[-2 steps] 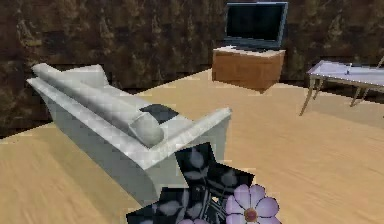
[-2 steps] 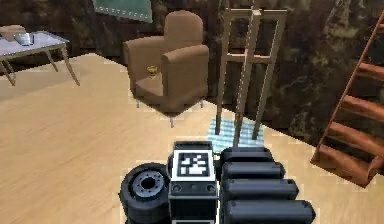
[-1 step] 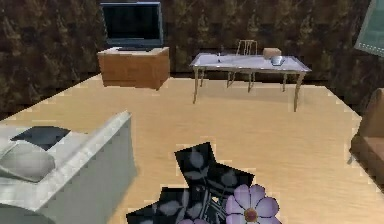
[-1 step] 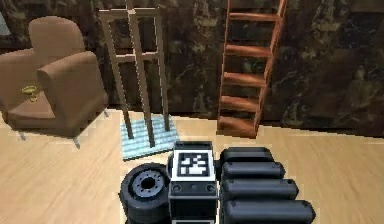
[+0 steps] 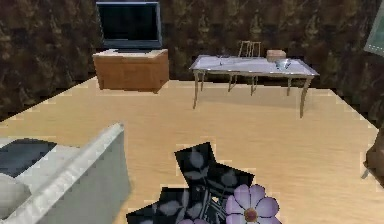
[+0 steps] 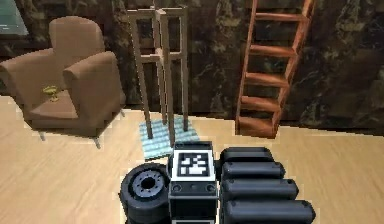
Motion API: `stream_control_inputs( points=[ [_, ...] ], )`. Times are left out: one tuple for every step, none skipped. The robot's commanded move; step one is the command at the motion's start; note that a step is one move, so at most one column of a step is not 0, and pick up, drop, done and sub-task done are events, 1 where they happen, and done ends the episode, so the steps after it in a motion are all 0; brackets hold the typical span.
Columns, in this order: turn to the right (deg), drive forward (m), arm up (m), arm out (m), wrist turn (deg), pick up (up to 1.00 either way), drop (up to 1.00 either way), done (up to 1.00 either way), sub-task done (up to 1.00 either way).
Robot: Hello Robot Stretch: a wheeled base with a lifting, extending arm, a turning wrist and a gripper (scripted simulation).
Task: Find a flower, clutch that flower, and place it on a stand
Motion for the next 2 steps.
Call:
stream_control_inputs(
  points=[
    [3.0,0.0,0.0,0.0,0.0,0.0,0.0,0.0,0.0],
    [0.0,1.0,0.0,0.0,0.0,0.0,0.0,0.0,0.0]
  ],
)
